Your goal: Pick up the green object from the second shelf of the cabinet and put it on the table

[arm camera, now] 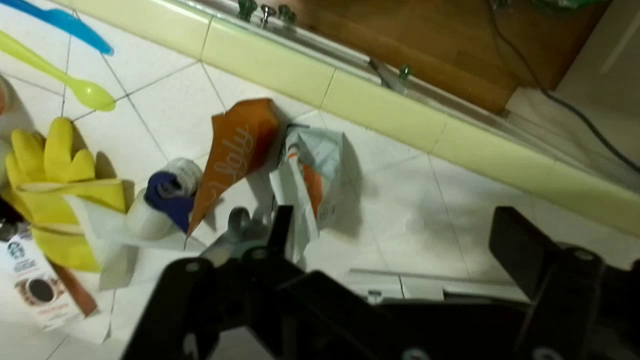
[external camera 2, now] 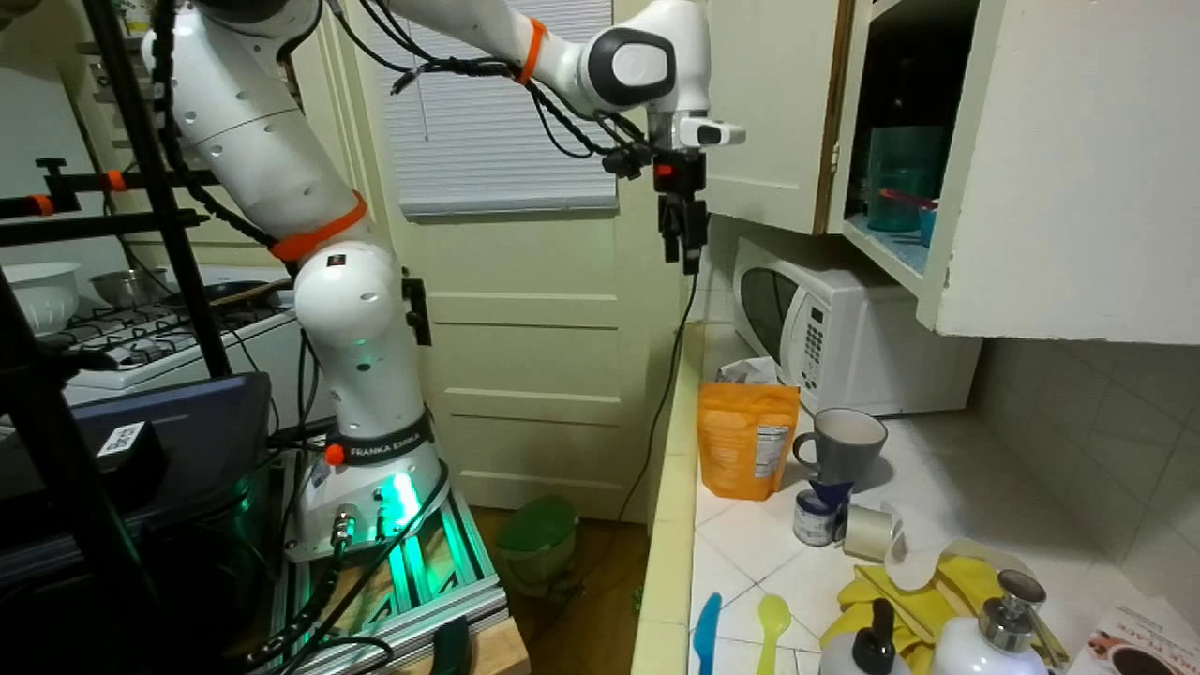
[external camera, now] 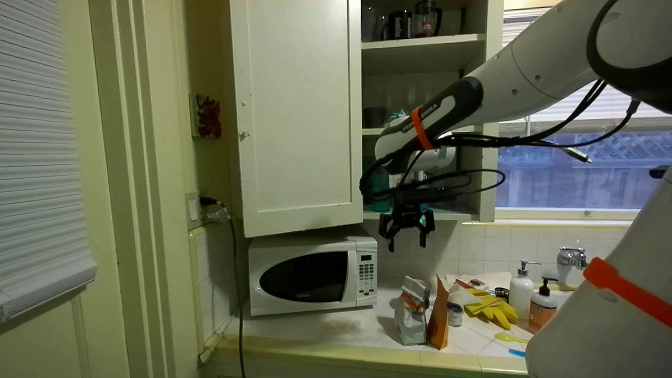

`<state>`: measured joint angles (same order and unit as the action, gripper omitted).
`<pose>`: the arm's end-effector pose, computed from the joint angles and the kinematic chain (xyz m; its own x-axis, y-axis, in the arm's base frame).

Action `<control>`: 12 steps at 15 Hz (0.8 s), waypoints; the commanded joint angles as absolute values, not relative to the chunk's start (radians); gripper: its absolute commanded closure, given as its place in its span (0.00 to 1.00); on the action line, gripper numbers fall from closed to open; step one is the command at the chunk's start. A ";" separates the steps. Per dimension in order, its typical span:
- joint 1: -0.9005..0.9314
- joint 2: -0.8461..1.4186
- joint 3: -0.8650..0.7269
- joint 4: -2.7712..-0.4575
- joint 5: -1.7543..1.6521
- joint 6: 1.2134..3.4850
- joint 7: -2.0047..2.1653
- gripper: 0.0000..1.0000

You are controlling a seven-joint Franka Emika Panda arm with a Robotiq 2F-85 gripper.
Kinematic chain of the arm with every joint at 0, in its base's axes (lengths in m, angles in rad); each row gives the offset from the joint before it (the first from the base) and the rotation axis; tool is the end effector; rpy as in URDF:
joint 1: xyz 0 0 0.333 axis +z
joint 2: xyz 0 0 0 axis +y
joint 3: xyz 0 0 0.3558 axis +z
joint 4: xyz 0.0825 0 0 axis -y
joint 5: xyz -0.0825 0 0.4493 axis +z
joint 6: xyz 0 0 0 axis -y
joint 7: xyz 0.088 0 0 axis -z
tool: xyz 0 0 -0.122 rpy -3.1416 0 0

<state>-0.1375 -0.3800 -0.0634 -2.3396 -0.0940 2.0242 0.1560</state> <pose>0.4762 -0.1052 0.4837 0.9490 -0.3069 0.0721 -0.3109 -0.9490 0.0529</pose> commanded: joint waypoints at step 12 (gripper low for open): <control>-0.241 -0.510 -0.029 -2.067 -0.278 2.077 0.345 0.00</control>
<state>-0.2318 -0.5281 -0.0344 -2.0893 -0.3021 2.0249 0.2224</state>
